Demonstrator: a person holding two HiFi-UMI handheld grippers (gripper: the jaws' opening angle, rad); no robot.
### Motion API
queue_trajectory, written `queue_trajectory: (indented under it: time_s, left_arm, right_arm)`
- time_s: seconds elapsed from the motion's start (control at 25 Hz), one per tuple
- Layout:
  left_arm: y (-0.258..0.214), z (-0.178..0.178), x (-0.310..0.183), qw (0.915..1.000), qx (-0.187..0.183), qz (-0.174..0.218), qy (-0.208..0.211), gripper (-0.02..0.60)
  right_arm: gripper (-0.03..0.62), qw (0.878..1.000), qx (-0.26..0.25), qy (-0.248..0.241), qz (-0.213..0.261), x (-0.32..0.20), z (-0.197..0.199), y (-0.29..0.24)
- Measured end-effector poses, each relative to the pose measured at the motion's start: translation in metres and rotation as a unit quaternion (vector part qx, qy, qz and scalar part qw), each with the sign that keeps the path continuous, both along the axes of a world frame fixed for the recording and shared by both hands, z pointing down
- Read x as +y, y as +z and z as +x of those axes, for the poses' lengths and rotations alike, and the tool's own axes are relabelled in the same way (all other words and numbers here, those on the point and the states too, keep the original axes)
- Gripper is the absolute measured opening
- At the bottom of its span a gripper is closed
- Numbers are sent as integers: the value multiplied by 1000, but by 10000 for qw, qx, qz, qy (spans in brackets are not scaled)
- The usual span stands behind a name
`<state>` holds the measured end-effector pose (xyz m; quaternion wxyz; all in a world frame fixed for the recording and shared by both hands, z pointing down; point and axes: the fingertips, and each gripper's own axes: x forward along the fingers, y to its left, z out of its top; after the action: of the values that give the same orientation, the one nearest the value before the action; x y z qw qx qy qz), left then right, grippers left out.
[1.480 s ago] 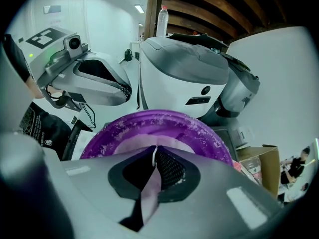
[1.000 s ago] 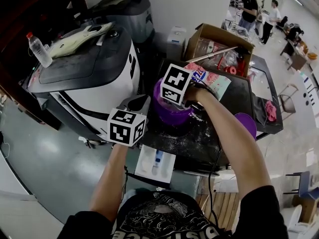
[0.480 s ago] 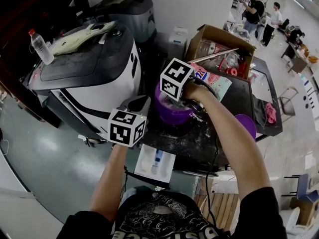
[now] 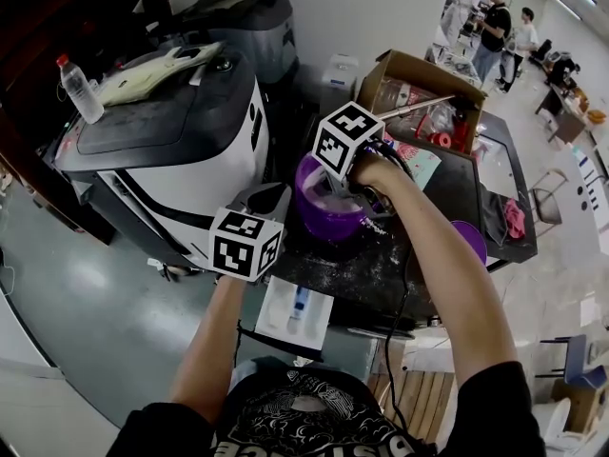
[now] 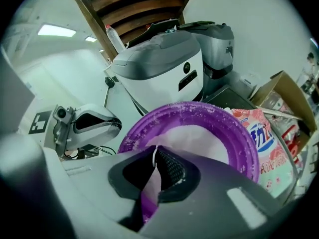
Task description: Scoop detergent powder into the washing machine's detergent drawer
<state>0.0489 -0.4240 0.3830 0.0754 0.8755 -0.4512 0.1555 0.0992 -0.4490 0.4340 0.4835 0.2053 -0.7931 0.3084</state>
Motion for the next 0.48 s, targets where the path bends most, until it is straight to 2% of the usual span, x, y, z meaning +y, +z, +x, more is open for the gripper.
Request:
queue_trajectory:
  time_s: [0.48]
  left_arm:
    - [1,5,-3,9998,4,-33,186,2]
  right_arm:
    - [36,9960,-505,727,-93,-7,6,-17]
